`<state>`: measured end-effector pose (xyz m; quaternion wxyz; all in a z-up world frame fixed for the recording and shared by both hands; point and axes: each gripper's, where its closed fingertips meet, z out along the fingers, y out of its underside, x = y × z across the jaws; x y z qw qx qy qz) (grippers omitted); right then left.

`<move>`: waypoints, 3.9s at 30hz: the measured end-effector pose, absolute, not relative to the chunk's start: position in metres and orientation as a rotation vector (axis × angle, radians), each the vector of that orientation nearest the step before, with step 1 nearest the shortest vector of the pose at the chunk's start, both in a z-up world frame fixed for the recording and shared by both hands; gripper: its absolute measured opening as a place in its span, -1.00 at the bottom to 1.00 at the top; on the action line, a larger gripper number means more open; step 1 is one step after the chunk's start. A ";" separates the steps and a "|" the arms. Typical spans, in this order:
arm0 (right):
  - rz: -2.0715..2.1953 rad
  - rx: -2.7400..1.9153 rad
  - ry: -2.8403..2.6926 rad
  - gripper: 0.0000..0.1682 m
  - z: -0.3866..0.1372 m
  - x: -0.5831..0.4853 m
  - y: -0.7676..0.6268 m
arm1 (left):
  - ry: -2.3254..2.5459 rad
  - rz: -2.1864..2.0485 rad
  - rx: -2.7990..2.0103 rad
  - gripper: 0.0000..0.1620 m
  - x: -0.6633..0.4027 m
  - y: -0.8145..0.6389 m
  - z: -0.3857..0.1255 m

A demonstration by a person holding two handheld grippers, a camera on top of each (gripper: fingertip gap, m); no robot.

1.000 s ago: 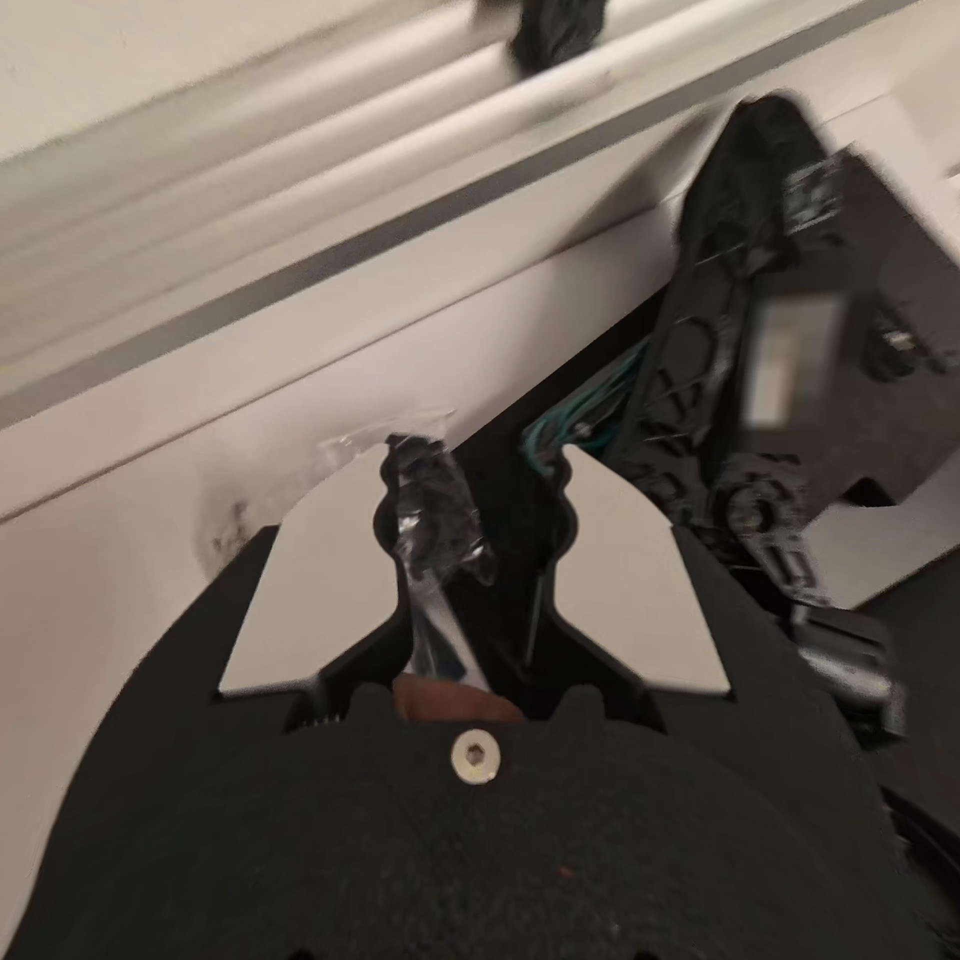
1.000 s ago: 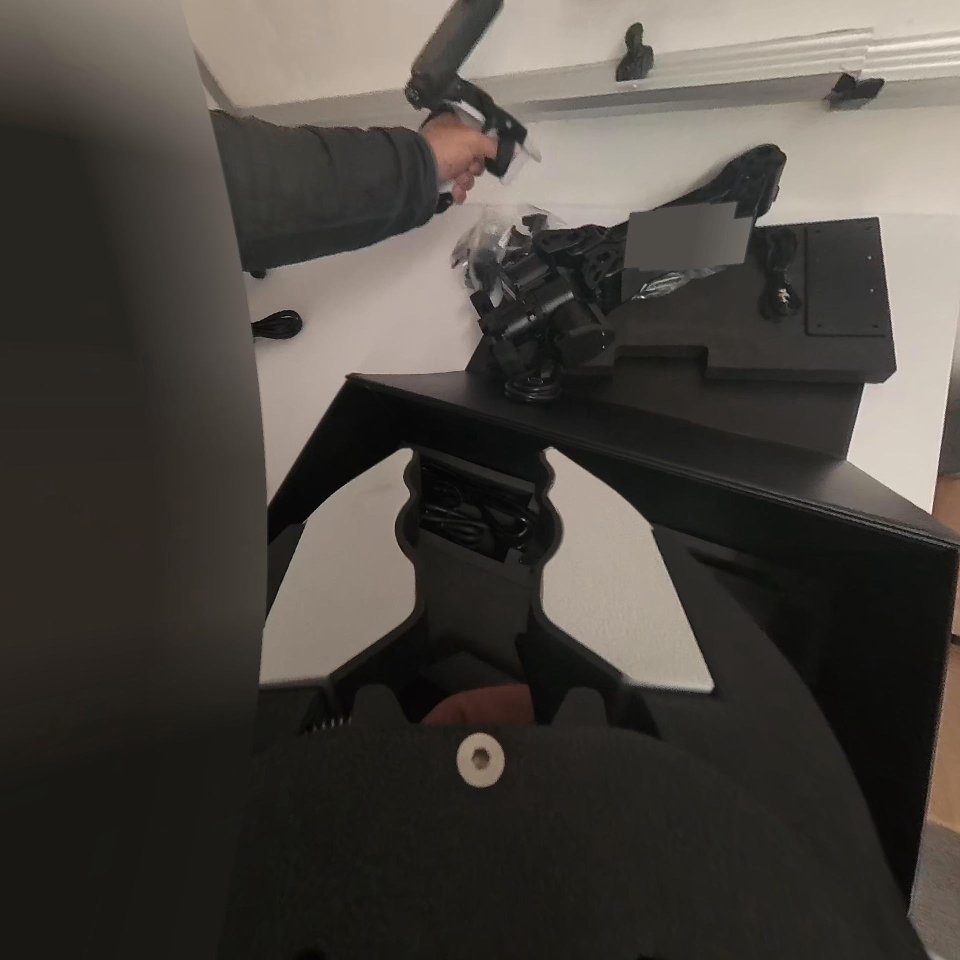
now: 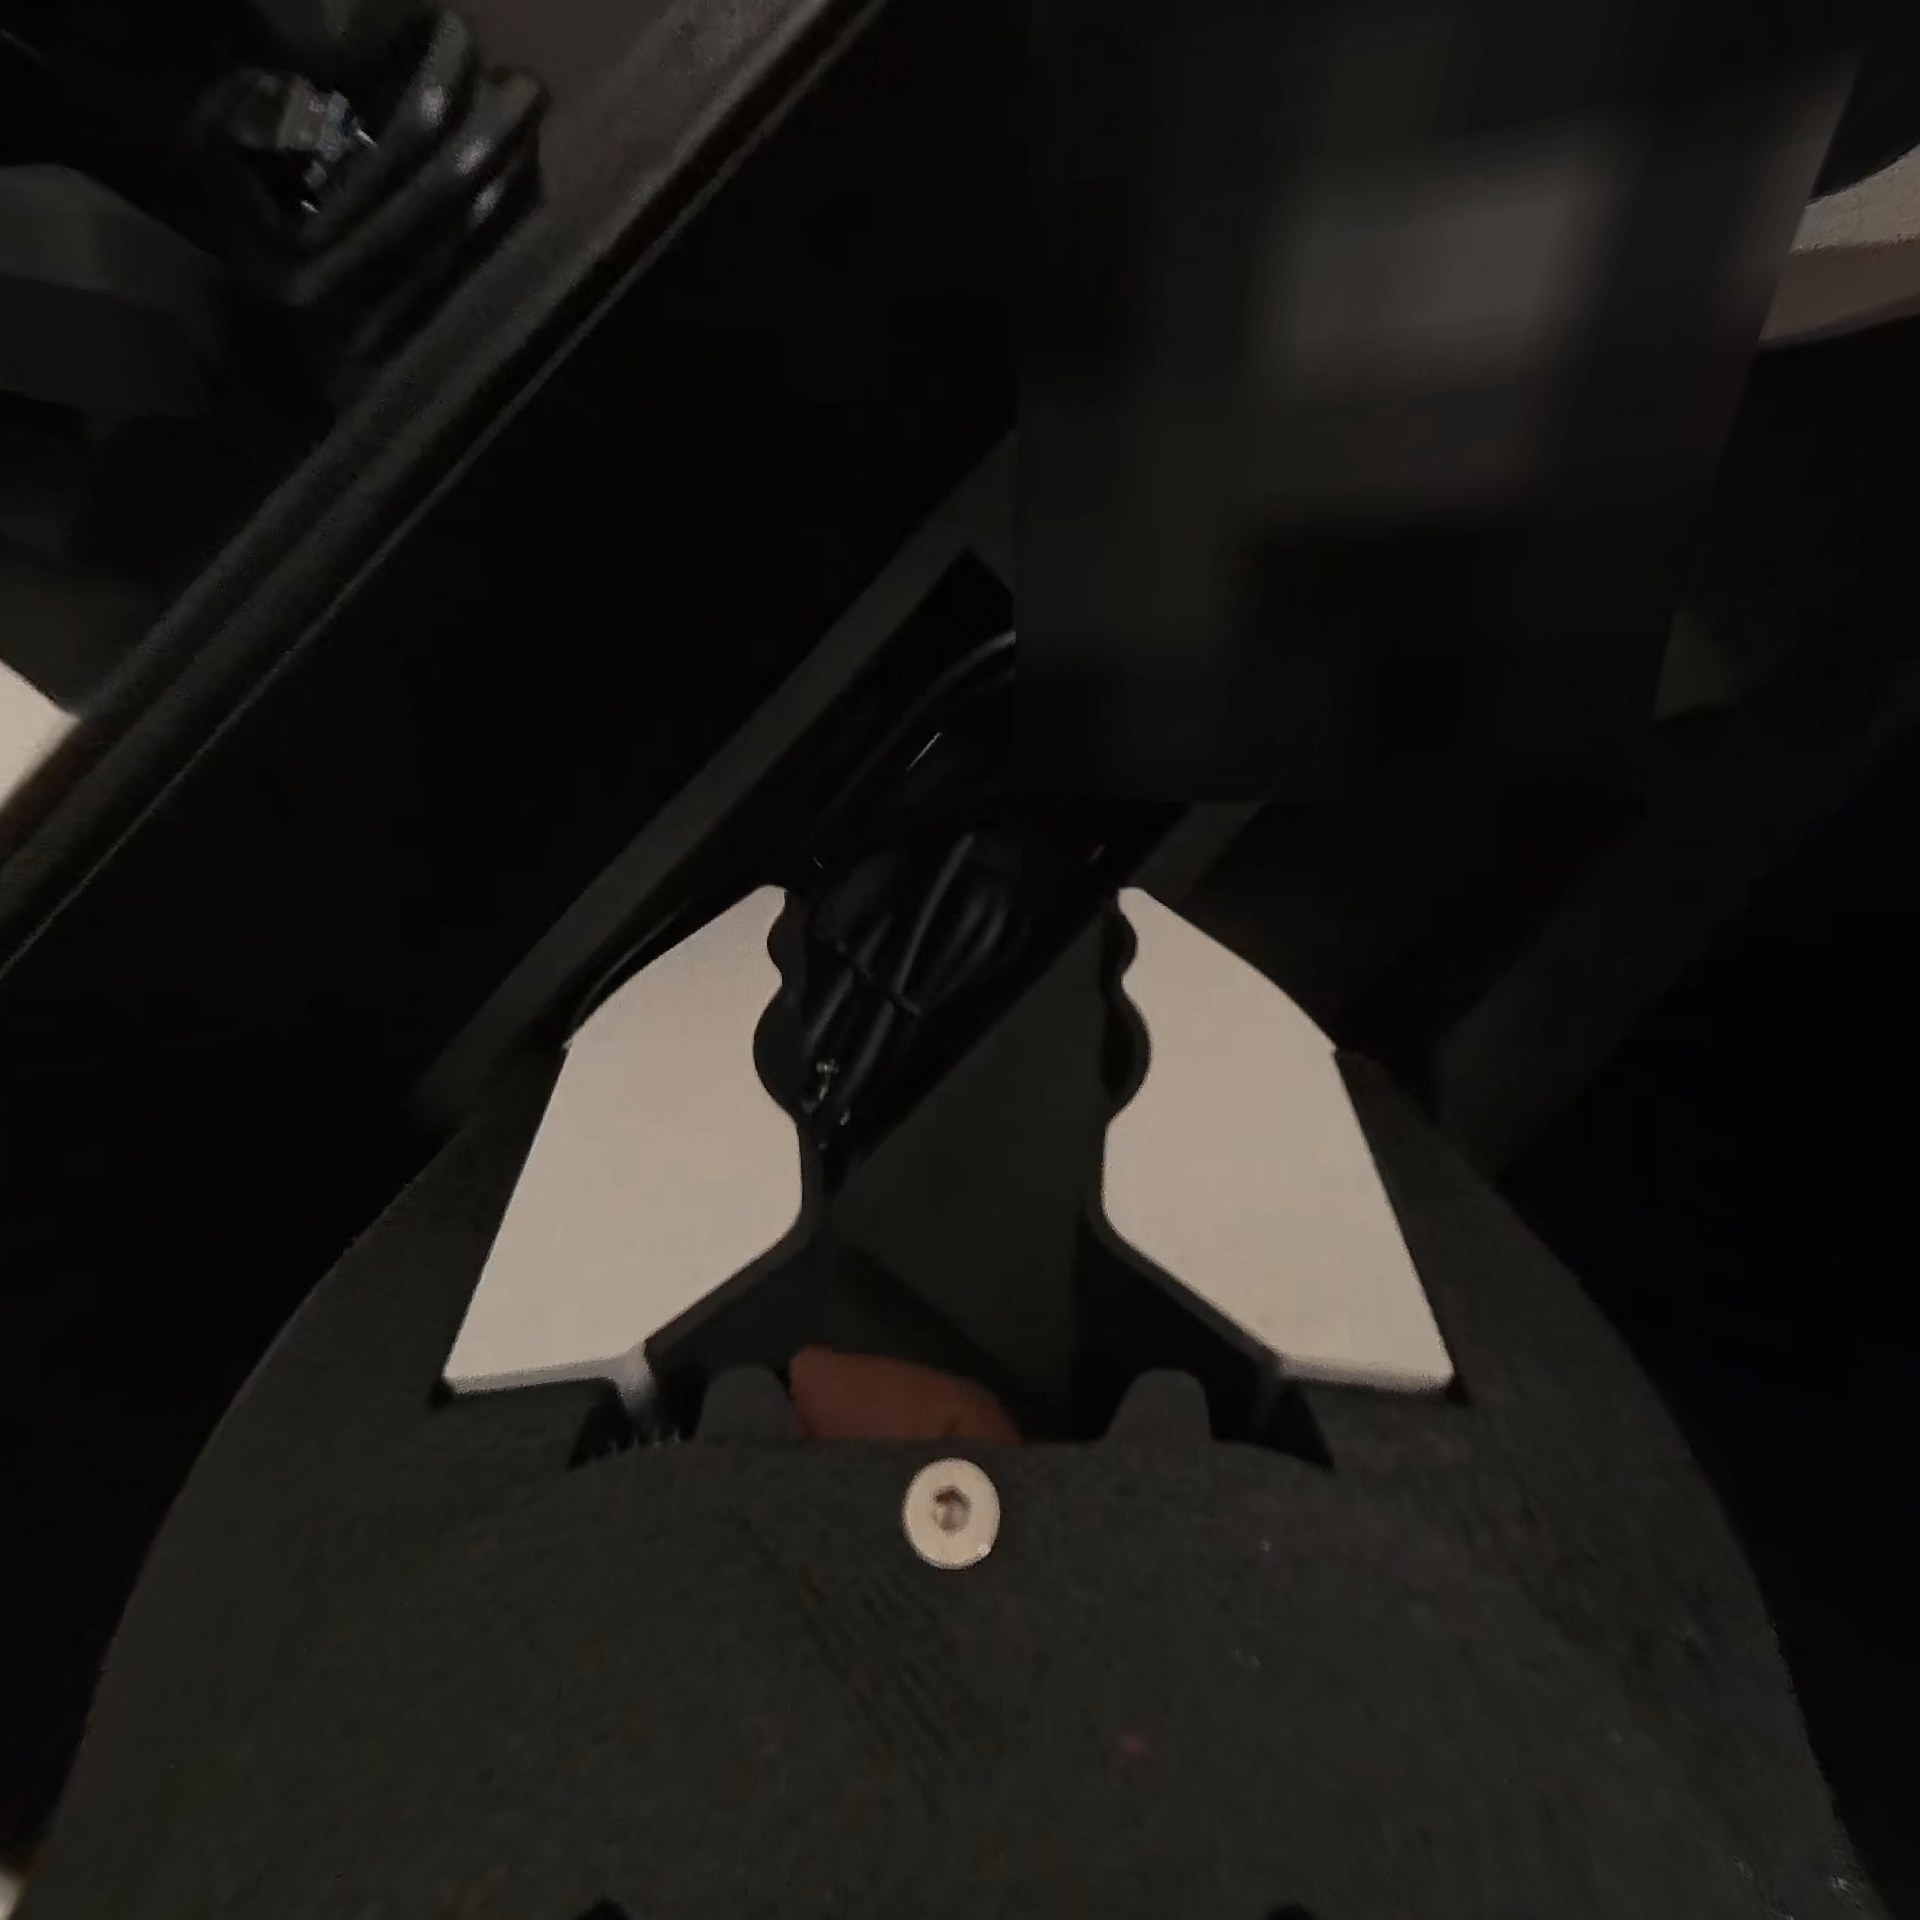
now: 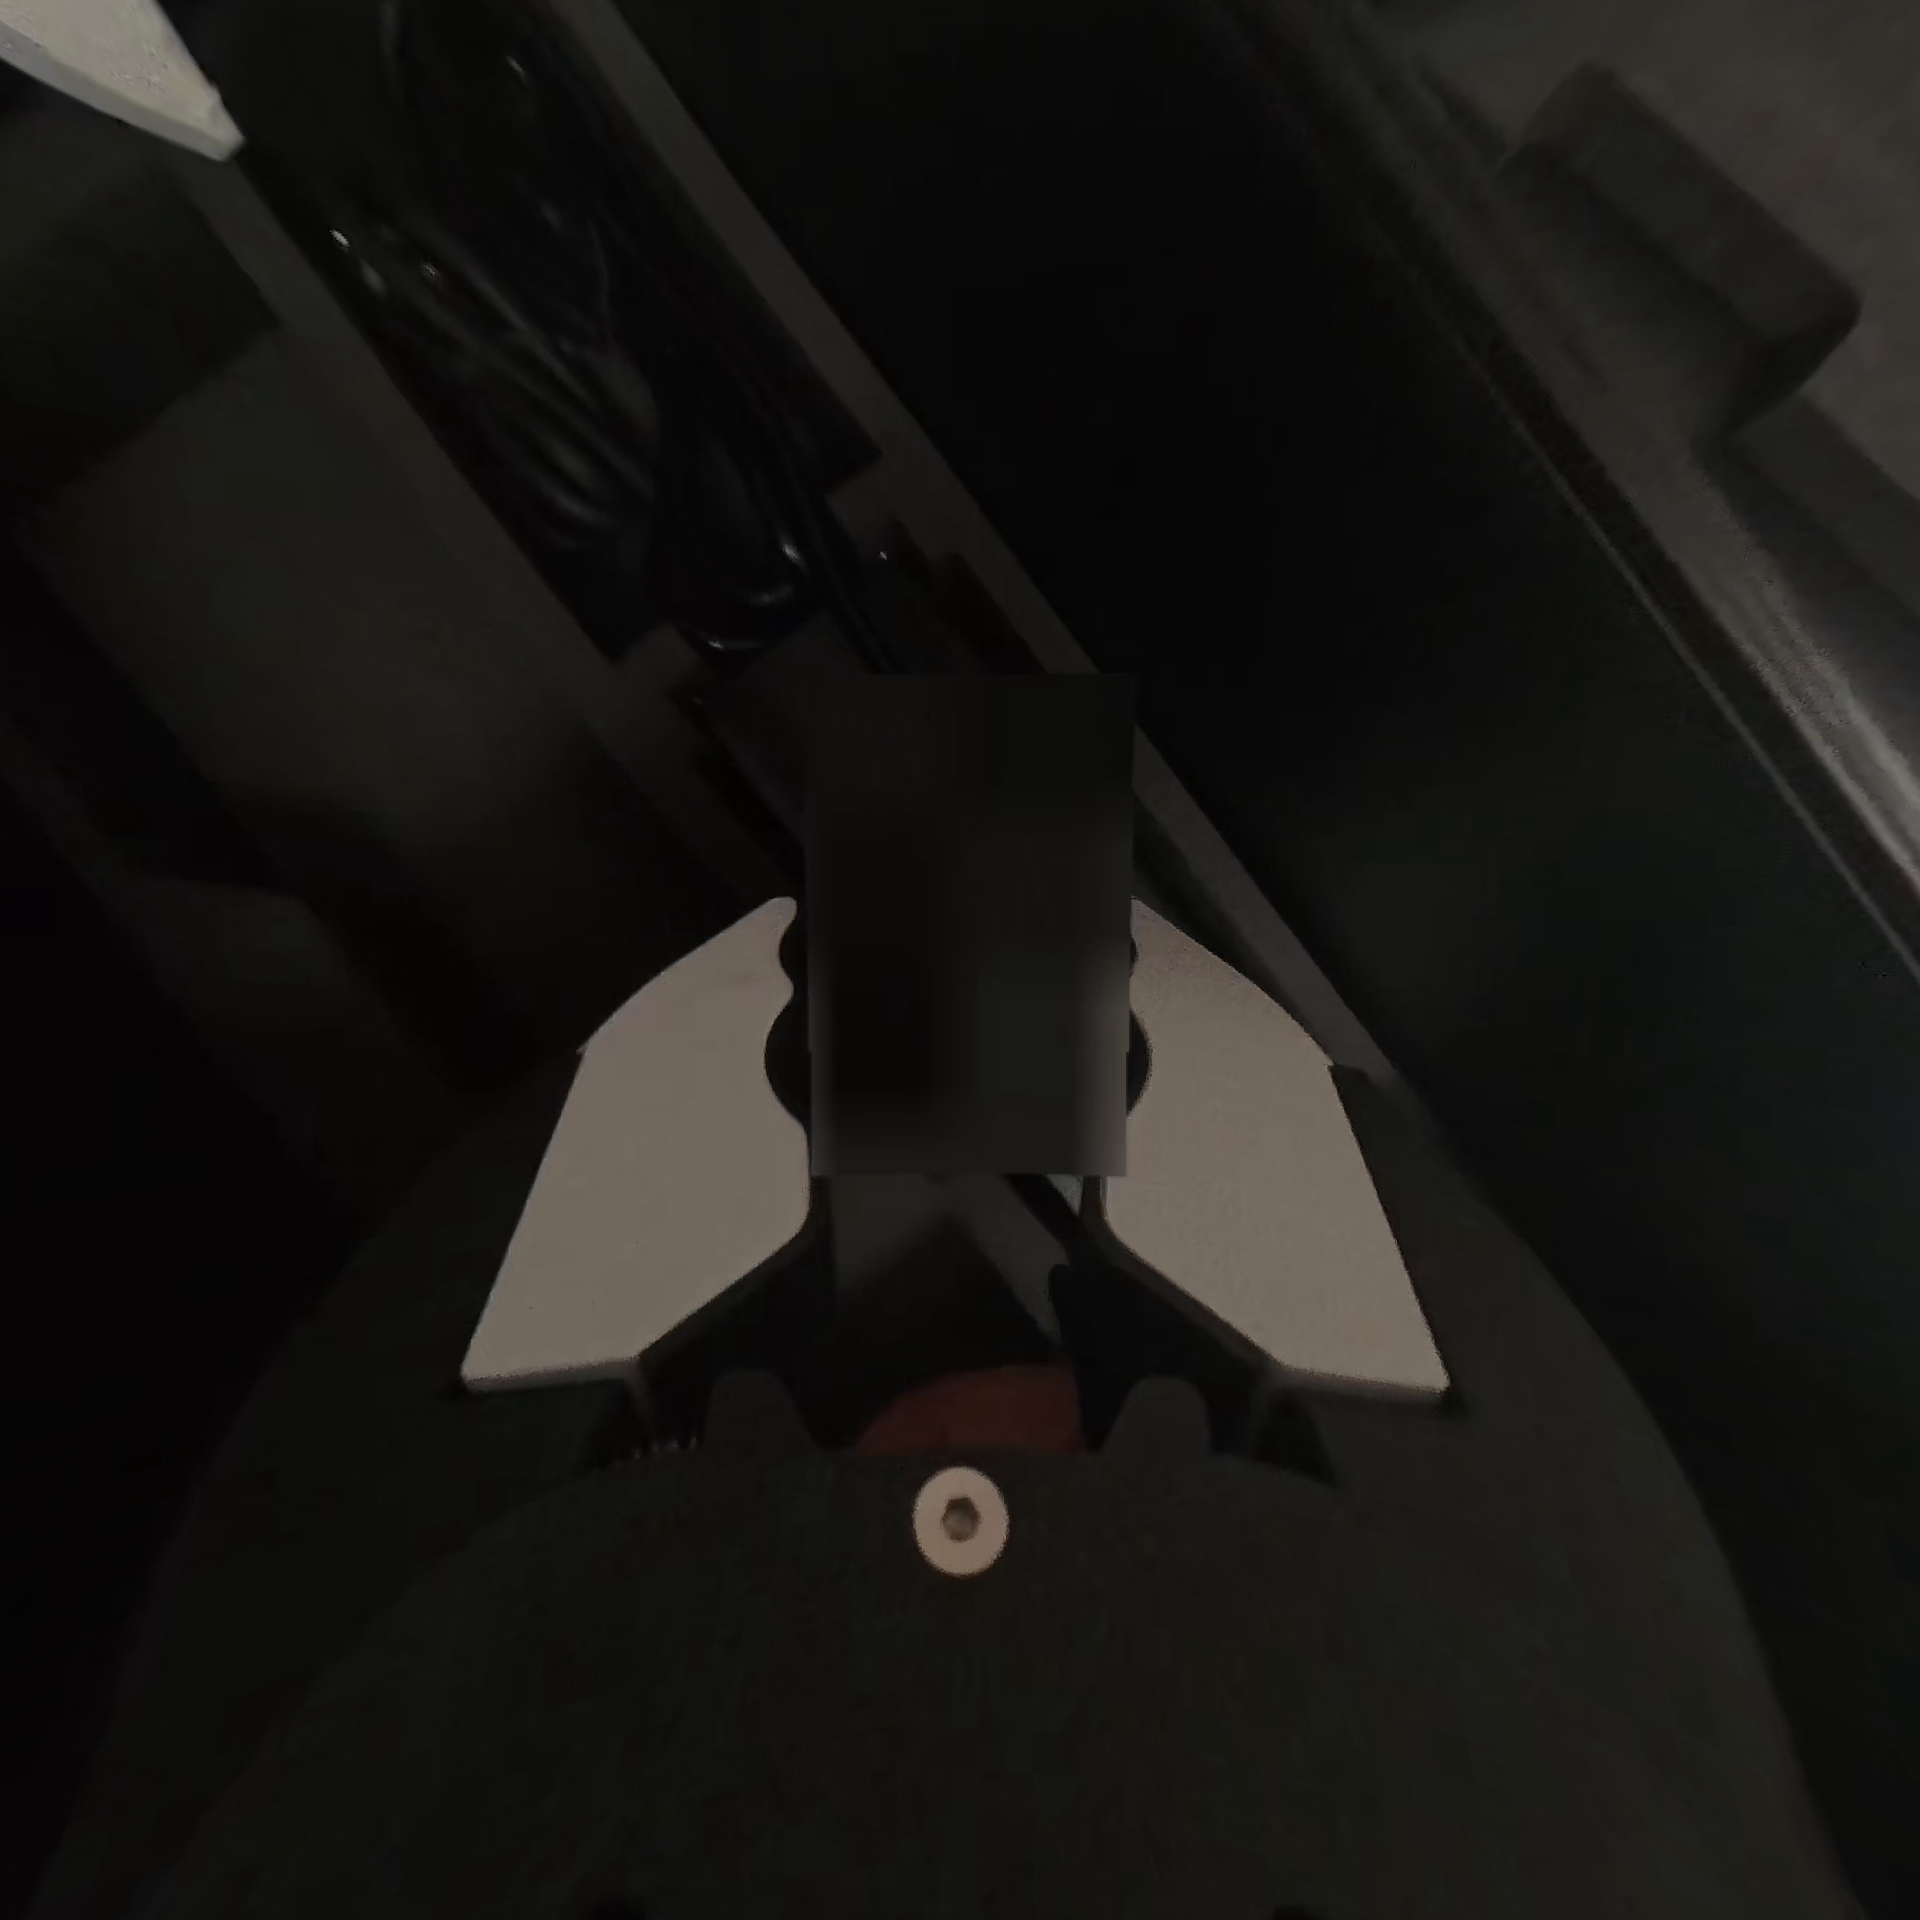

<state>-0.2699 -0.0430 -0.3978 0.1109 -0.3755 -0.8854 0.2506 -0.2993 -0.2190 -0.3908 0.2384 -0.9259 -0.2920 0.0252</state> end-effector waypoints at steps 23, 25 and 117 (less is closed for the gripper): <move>0.446 -0.879 -2.784 -0.82 -0.483 -0.280 -0.011 | -0.218 0.139 -2.889 -0.47 -0.321 -0.203 -0.499; 0.396 -0.870 -2.780 -0.88 -0.482 -0.278 -0.011 | -0.222 0.156 -2.874 -0.55 -0.322 -0.204 -0.497; 2.058 -0.163 -2.292 -0.94 0.075 -0.489 -0.419 | -0.788 0.616 -2.149 -0.97 -0.426 -0.499 0.017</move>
